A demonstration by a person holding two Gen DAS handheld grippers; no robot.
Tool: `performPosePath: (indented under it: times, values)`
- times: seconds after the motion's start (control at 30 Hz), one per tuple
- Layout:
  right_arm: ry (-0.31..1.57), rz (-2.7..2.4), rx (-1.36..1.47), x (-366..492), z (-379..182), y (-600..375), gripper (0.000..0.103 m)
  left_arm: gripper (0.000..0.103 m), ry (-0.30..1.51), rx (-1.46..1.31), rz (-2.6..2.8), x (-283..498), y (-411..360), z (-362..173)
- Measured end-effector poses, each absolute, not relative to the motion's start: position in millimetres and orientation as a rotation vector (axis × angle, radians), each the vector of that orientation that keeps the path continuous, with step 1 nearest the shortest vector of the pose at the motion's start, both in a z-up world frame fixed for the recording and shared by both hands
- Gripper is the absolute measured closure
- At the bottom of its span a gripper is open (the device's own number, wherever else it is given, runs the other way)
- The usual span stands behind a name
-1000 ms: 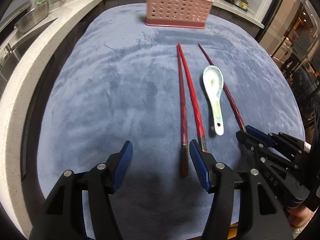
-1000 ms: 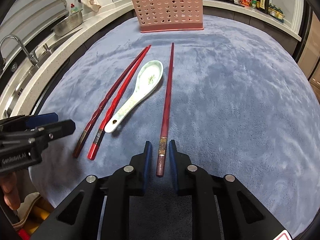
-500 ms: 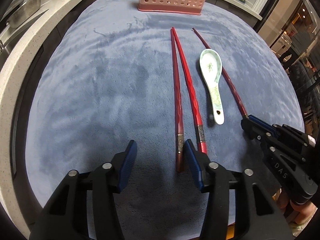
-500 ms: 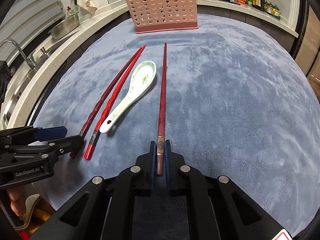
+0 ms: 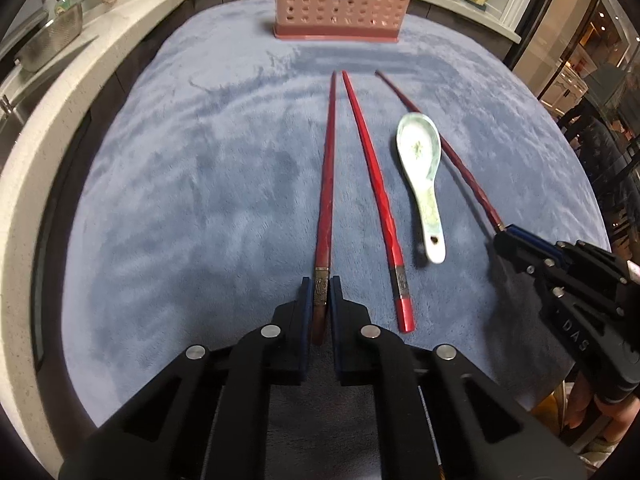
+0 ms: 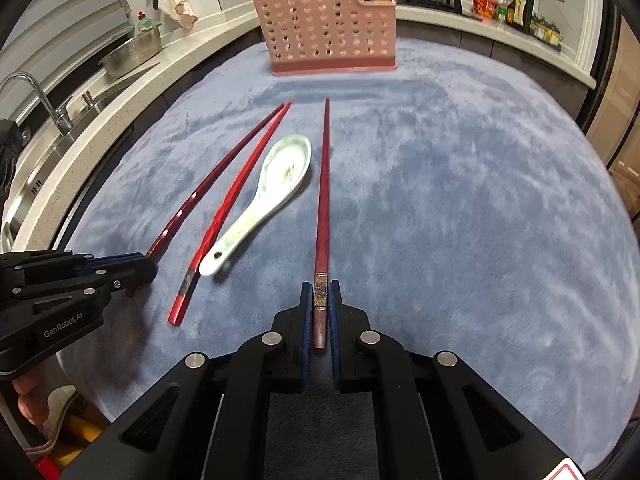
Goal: Organize utensils
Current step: 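Carry both dark red chopsticks into the pink basket and open both tools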
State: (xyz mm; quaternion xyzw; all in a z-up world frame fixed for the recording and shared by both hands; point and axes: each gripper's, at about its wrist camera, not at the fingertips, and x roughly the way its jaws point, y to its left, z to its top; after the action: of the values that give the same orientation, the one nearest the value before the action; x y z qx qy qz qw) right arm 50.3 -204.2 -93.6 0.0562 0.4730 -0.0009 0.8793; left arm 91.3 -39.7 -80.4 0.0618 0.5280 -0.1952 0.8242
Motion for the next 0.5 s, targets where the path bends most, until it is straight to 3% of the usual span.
performPosePath:
  times: [0.5]
  values:
    - [0.741, 0.010, 0.120, 92.4, 18.5, -230.1, 0.096, 0.095, 0.965, 0.035, -0.369, 126.7, -26.9, -3.7]
